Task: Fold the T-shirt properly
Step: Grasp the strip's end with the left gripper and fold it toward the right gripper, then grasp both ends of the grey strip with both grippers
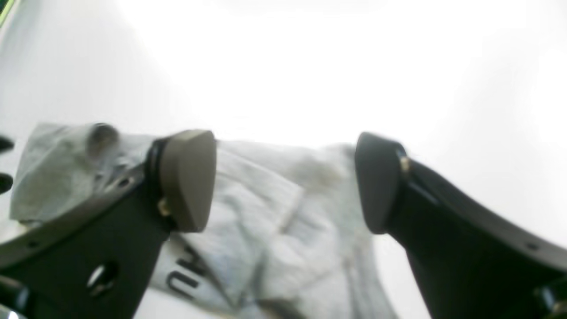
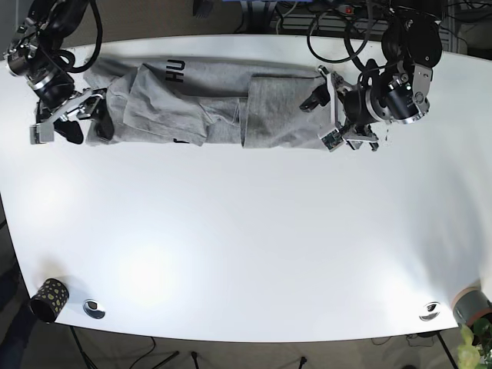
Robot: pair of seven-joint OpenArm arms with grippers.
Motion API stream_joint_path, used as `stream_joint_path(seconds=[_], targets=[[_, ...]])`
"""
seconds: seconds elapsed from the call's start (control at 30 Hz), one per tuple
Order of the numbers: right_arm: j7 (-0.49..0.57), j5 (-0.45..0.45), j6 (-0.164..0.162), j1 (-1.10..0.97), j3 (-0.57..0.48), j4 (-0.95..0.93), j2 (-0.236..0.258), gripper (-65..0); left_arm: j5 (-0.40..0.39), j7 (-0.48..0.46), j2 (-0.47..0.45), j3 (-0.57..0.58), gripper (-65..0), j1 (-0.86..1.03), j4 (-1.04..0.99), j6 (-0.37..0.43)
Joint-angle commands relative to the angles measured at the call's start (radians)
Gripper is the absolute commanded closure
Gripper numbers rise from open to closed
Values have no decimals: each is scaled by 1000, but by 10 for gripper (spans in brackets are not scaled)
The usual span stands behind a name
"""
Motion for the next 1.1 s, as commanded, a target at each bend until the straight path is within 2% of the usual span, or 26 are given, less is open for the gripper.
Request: stream_joint_path(seconds=[0.0,0.13,0.2,0.5,0.6,0.73,0.87,1.07], targets=[[14,60,5,15,43,-78,52,-458,-2,-39,3,-27,-215,0,14,-2],[0,121,10,16,82,-276,109,-458,-4,-91,4,-31,-29,17,-21,-2],[0,129,11,18,86,-337,131,-458,-4,-108,4,-31,0,17,-54,-2],[0,123,13,28,81,-484,140,-458,-5,-136,6,-29,0,13,-244,-2],[0,121,13,24,20,-487,134,-458,-4,-162,4,-29,0,1,-281,-2],[0,123,13,4,-34,-486,125,-458,-4,-167,0,-34,0,-6,-296,-2],[0,123,13,-1,-40,-486,86,-458,-4,-167,-14,-35,0,-10,-295,-2],[0,123,13,-1,-42,-486,82,-458,-4,-167,-30,-35,0,-22,-298,-2]])
